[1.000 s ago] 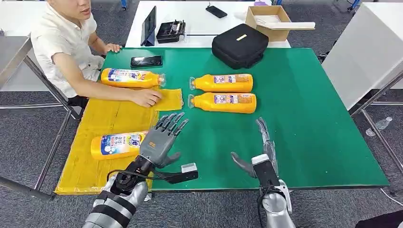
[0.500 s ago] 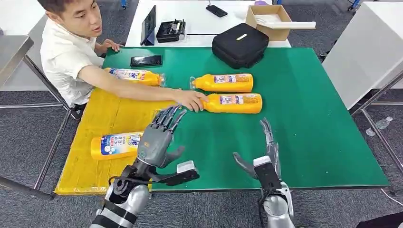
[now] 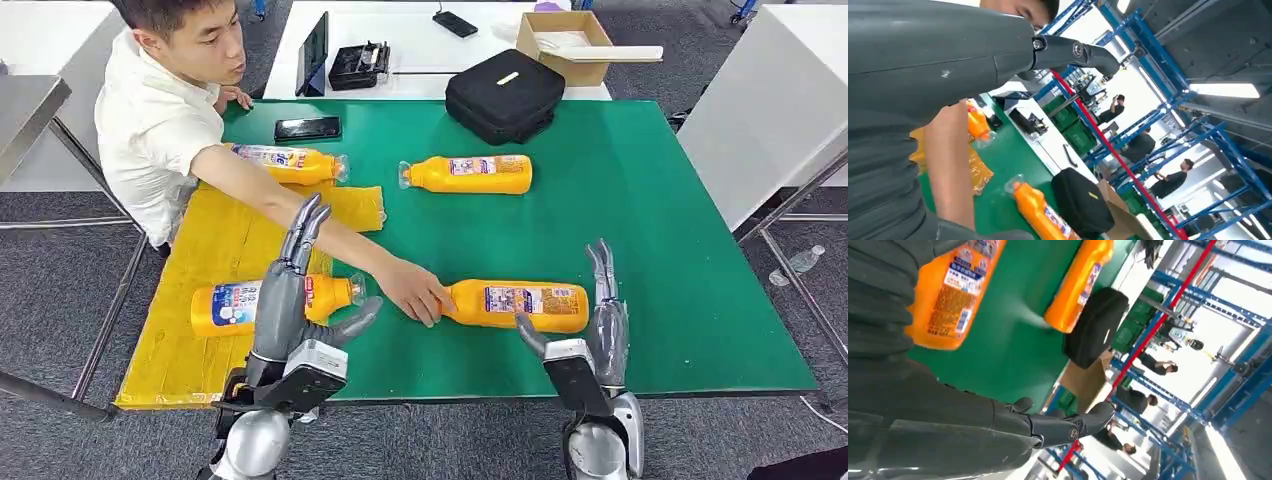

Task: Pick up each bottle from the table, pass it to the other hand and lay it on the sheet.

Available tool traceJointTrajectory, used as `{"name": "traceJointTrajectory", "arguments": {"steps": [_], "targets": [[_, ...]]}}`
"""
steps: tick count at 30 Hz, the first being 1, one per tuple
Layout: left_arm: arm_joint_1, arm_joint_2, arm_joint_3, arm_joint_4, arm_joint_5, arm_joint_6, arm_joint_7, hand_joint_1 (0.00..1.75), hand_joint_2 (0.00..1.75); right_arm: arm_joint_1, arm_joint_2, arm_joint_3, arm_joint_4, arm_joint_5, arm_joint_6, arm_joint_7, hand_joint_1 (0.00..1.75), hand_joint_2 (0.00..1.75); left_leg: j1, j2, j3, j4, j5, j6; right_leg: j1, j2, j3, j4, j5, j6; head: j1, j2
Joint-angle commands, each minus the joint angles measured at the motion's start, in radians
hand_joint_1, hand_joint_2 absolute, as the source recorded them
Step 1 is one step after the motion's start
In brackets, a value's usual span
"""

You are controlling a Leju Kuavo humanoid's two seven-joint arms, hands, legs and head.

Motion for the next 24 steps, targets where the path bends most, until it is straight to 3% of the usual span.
{"name": "traceJointTrajectory", "arguments": {"steps": [1, 8, 17, 24], "targets": [[0.068, -0.066, 0.017, 0.066, 0.192, -0.067, -0.032, 0.00, 1.75, -0.006, -0.024, -0.047, 0.054, 0.152, -0.070, 0.037, 0.00, 1.75, 0.000, 0.001, 0.004, -0.001, -0.001, 0.000, 0.001, 0.000, 0.004, -0.002, -0.001, -0.003, 0.000, 0.000], [-0.012, -0.067, -0.004, 0.135, 0.196, -0.087, -0.012, 0.00, 1.75, -0.117, -0.184, 0.022, 0.320, 0.496, -0.155, 0.253, 0.00, 1.75, 0.001, 0.003, 0.005, -0.001, -0.001, 0.001, 0.002, 0.001, 0.006, -0.004, 0.001, -0.004, 0.000, 0.000], [-0.031, -0.061, -0.037, 0.137, 0.193, -0.106, 0.001, 0.00, 1.75, -0.215, -0.282, 0.088, 0.561, 0.555, -0.035, 0.403, 0.00, 1.75, 0.001, 0.002, 0.002, 0.000, 0.000, 0.001, 0.001, 0.000, 0.003, -0.002, 0.001, -0.001, -0.001, 0.000], [-0.038, -0.061, -0.049, 0.141, 0.197, -0.109, 0.001, 0.00, 1.75, -0.293, -0.304, 0.116, 0.665, 0.589, -0.033, 0.417, 0.00, 1.75, 0.001, 0.003, 0.003, 0.000, -0.001, 0.001, 0.002, 0.002, 0.004, -0.002, 0.001, -0.003, -0.001, 0.000]]}}
